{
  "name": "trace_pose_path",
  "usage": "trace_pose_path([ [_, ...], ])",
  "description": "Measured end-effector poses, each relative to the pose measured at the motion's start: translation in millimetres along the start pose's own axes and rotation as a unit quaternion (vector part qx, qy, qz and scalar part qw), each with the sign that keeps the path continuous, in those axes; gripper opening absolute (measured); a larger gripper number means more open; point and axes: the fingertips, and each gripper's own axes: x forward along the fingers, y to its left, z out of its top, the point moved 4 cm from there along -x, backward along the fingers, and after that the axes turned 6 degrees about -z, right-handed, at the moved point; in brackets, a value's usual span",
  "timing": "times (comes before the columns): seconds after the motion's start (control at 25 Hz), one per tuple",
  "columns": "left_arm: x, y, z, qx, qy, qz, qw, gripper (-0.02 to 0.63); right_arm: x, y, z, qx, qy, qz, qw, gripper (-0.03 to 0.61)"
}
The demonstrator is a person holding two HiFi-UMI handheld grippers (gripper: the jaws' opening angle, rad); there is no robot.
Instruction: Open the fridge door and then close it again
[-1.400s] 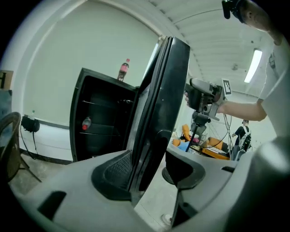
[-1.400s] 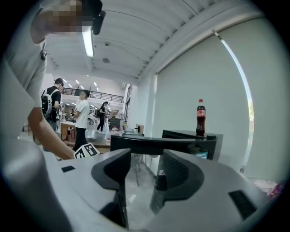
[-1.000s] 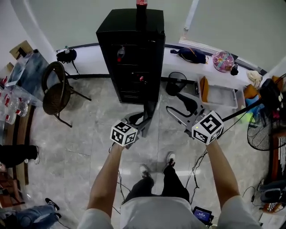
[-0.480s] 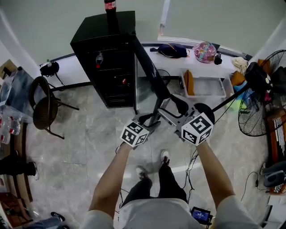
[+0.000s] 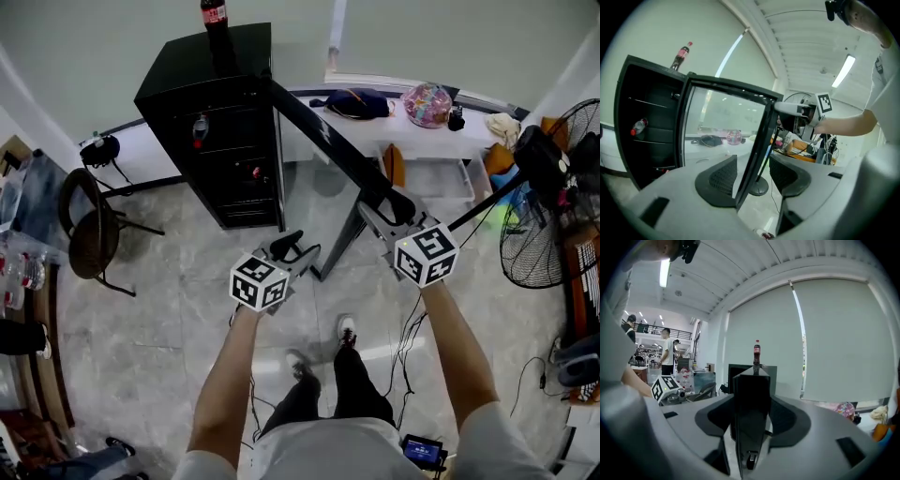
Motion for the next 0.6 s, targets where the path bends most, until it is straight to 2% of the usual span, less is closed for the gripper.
trace_pose_path([
  [0.28,-18.9,14.3,36.2,0.027,-0.018,0.055,0.9979,0.196,5.9,-42.4,-3.1,0.001,0.000,0.005,1.000,0.215],
  [0.6,-29.2,24.0,84.4,0.046,-0.043,0.113,0.9916,0.196,15.8,-91.4,-4.6,-0.007,-0.004,0.067,0.998,0.213],
])
